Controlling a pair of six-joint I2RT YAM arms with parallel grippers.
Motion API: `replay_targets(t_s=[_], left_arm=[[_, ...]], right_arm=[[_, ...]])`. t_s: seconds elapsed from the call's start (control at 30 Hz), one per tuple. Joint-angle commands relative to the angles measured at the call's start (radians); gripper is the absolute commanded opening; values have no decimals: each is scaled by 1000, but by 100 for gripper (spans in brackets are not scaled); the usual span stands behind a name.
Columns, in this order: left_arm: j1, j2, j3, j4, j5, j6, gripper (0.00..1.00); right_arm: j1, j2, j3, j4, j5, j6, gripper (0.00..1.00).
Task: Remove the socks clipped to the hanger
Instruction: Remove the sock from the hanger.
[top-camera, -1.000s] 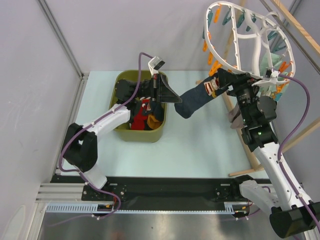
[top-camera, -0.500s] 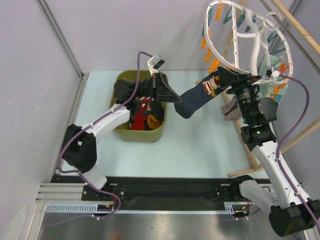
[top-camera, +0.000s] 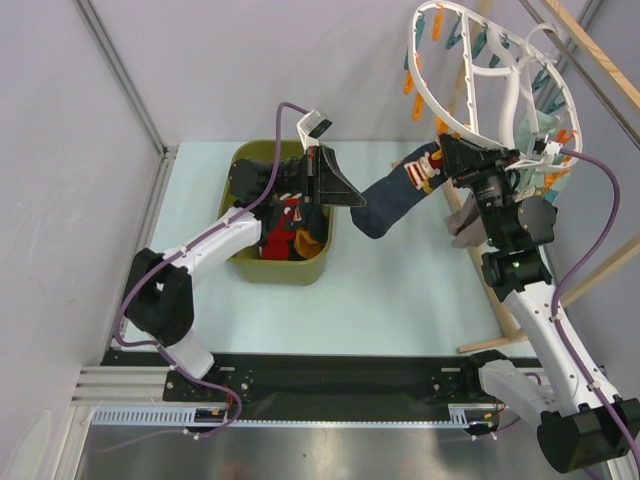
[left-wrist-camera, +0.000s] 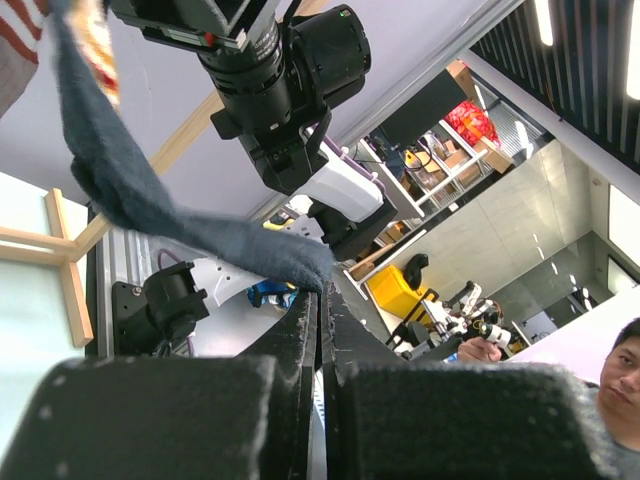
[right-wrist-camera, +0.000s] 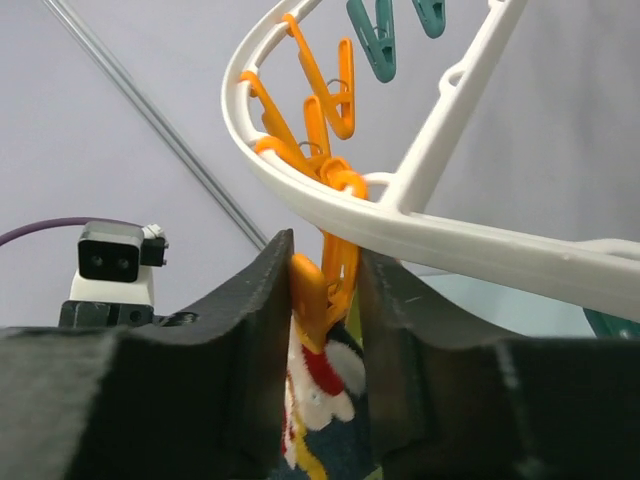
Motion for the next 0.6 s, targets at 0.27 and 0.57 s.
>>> replay_targets(t_s=[0.27,0.57], left_arm=[[-5,-58,23,5,1,21,0],[30,-87,14,-114,7,122,0]], right_arm=[[-9,-39,-5,72,-11,7,0],[-14,-46,12,31,-23,16,0]])
